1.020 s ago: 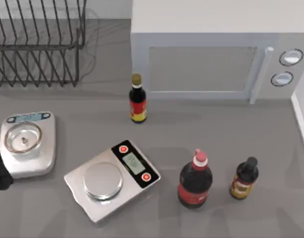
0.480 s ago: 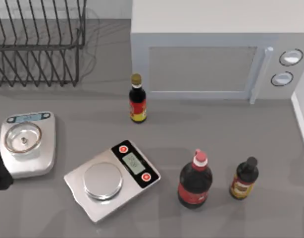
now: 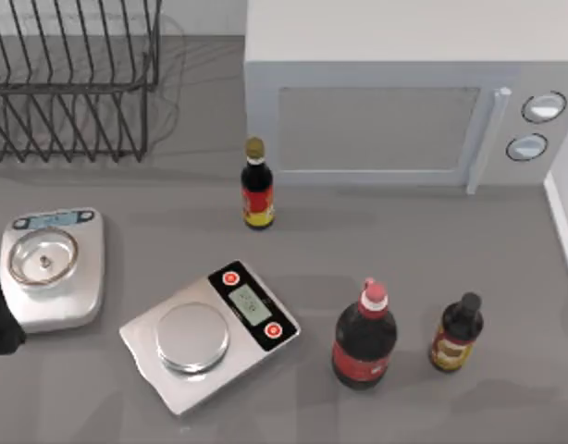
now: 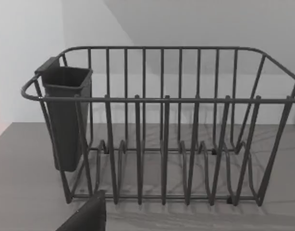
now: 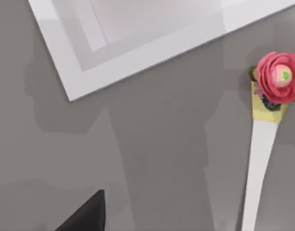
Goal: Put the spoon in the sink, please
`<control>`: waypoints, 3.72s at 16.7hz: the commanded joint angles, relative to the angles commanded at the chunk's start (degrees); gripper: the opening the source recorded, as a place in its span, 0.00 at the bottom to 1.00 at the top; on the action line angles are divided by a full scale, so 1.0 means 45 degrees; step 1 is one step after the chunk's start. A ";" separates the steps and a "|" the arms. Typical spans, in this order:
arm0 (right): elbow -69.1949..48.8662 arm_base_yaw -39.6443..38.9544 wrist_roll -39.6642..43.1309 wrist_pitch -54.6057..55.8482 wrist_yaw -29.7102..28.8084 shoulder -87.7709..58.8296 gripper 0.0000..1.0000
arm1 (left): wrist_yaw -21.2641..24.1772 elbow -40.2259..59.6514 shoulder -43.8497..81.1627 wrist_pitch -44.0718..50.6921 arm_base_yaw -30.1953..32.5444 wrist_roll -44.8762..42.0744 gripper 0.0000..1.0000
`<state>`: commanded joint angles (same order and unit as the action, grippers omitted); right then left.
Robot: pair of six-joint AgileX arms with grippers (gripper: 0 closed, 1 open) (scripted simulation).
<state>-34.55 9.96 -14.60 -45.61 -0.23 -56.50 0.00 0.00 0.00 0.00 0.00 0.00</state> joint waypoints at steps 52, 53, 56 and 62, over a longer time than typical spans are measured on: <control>-0.0094 0.0719 -0.1254 0.1643 -0.0114 -0.6265 0.00 | 0.0000 0.0000 0.0000 0.0000 0.0000 0.0000 1.00; -0.0251 0.0730 -0.1263 0.1473 -0.0114 -0.6206 0.00 | 0.0000 0.0000 0.0000 0.0000 0.0000 0.0000 1.00; -0.1188 0.0735 -0.1239 0.0153 -0.0113 -0.5755 0.00 | 0.0000 0.0000 0.0000 0.0000 0.0000 0.0000 1.00; -0.3414 0.0775 -0.1174 -0.3818 -0.0116 -0.4362 0.00 | 0.0000 0.0000 0.0000 0.0000 0.0000 0.0000 1.00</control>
<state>-49.91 13.45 -19.88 -62.80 -0.75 -76.13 0.00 0.00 0.00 0.00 0.00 0.00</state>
